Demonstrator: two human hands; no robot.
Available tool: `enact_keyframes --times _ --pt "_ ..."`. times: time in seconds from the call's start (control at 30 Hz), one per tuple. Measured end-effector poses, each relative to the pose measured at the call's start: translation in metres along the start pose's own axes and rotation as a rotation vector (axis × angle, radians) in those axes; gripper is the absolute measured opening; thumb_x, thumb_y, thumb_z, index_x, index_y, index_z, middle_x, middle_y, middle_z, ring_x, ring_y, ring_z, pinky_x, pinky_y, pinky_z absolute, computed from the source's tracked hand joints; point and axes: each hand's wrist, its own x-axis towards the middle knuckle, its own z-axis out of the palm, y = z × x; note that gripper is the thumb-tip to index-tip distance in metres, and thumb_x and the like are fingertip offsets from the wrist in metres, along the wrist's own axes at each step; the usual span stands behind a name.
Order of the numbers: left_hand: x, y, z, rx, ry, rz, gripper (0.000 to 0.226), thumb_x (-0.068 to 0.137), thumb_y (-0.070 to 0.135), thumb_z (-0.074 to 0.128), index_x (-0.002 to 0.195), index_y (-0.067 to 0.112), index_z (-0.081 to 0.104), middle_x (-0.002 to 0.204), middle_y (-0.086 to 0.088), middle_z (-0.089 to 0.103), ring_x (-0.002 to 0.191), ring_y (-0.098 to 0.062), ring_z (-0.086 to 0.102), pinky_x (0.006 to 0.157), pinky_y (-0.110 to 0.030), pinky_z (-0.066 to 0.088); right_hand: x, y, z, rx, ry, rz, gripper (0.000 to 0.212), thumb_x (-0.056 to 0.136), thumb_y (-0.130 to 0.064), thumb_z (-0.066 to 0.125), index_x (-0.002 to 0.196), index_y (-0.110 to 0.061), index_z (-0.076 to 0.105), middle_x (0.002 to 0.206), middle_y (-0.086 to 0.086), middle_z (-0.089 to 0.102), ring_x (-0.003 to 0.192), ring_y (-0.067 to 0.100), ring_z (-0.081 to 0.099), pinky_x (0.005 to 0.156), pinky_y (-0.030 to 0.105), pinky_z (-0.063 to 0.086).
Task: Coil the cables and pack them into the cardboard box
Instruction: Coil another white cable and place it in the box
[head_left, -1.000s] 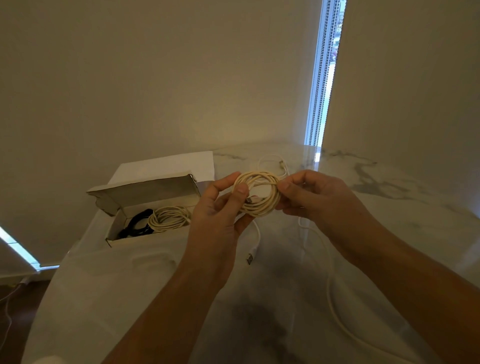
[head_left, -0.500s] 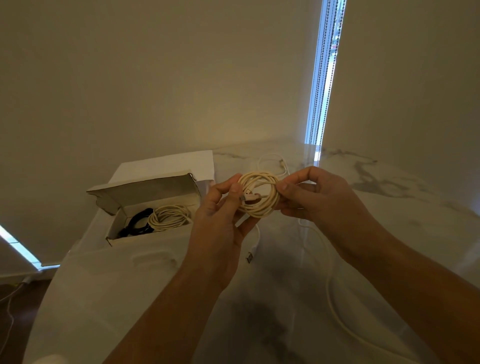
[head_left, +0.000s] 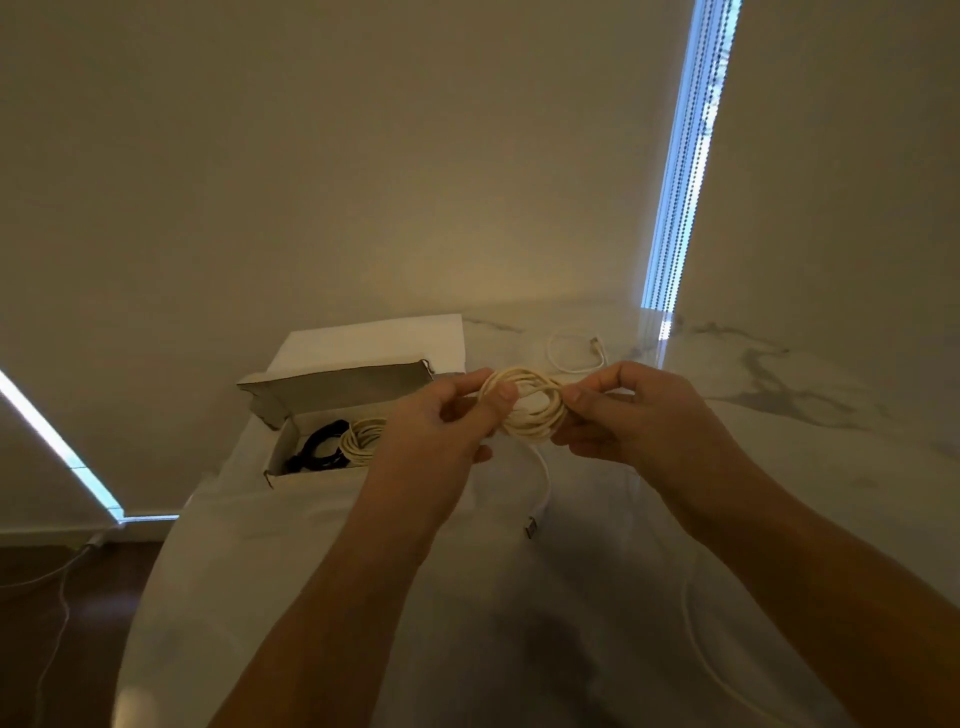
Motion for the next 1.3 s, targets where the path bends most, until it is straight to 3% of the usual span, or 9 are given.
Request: enact_keyframes --times 0.13,0.23,0.4,0.5,0.6,0.77,1.0,1.13,1.3 --pt "-0.001 0.007 -0.034 0.187 0.006 0.022 0.029 0.092 0.040 0.063 0.118 0.029 0.071 0.091 0.010 0.077 0.074 0.002 0.067 0.070 -0.019 0.056 0.007 -0.008 0.022 -0.015 -0.137 0.067 0.015 0.093 -0.017 0.065 0.098 -0.003 0.062 0.080 0.009 0.076 0.074 0.023 0.075 0.072 0.036 0.062" --pt "-0.005 0.004 -0.062 0.201 0.004 -0.044 0.026 0.094 0.040 0.061 0.116 0.031 0.072 0.093 0.007 0.077 0.087 -0.010 0.070 0.085 -0.032 0.058 0.012 -0.015 0.041 -0.095 -0.244 0.065 0.013 0.093 -0.017 0.065 0.098 -0.006 0.063 0.081 0.006 0.076 0.071 0.020 0.074 0.065 0.030 0.061" --pt "-0.008 0.000 -0.106 0.295 0.031 -0.054 0.019 0.096 0.036 0.059 0.106 0.032 0.076 0.090 0.012 0.078 0.078 0.005 0.067 0.068 -0.012 0.049 0.022 -0.019 0.082 -0.212 -0.314 0.024 0.006 0.093 -0.014 0.064 0.095 -0.008 0.066 0.085 0.009 0.074 0.060 0.014 0.061 0.049 0.023 0.048" --pt "0.000 -0.007 -0.126 0.331 0.057 -0.064 0.019 0.095 0.036 0.063 0.108 0.030 0.075 0.095 0.010 0.078 0.090 -0.003 0.071 0.083 -0.023 0.057 0.031 -0.020 0.105 -0.294 -0.295 -0.030 0.005 0.091 -0.013 0.065 0.094 -0.009 0.066 0.078 0.008 0.070 0.055 0.010 0.058 0.043 0.016 0.042" --pt "0.011 -0.017 -0.140 0.386 0.104 -0.092 0.020 0.089 0.041 0.070 0.104 0.029 0.075 0.091 0.009 0.078 0.085 -0.007 0.073 0.089 -0.041 0.058 0.039 -0.017 0.122 -0.454 -0.236 -0.126 0.003 0.090 -0.015 0.065 0.090 -0.012 0.066 0.068 0.002 0.067 0.049 0.007 0.058 0.042 0.013 0.042" --pt "0.028 -0.032 -0.144 0.489 0.139 -0.135 0.026 0.088 0.039 0.072 0.103 0.019 0.076 0.085 0.004 0.077 0.074 -0.005 0.071 0.070 -0.026 0.053 0.050 -0.006 0.141 -0.677 -0.160 -0.214 0.011 0.087 -0.021 0.063 0.079 -0.028 0.060 0.074 -0.003 0.068 0.066 0.015 0.065 0.062 0.031 0.057" --pt "0.041 -0.039 -0.136 0.576 0.128 -0.131 0.022 0.098 0.028 0.059 0.095 0.011 0.074 0.083 -0.007 0.074 0.080 -0.023 0.069 0.076 -0.038 0.055 0.051 0.004 0.147 -0.888 -0.049 -0.306 0.009 0.093 -0.023 0.056 0.089 -0.031 0.057 0.077 -0.005 0.065 0.067 0.016 0.064 0.064 0.034 0.060" --pt "0.045 -0.042 -0.128 0.621 0.104 -0.122 0.020 0.099 0.026 0.059 0.097 0.013 0.074 0.078 0.000 0.069 0.076 -0.018 0.063 0.062 -0.026 0.042 0.049 0.008 0.149 -0.997 -0.005 -0.340 0.005 0.094 -0.023 0.058 0.097 -0.026 0.059 0.086 -0.001 0.068 0.074 0.021 0.066 0.070 0.038 0.060" --pt "0.051 -0.043 -0.125 0.687 0.084 -0.120 0.019 0.096 0.028 0.063 0.107 0.021 0.076 0.089 -0.001 0.075 0.079 -0.015 0.068 0.065 -0.024 0.049 0.050 0.011 0.147 -1.173 -0.012 -0.436 0.011 0.095 -0.025 0.057 0.105 -0.022 0.060 0.096 0.003 0.067 0.083 0.023 0.066 0.069 0.032 0.056"
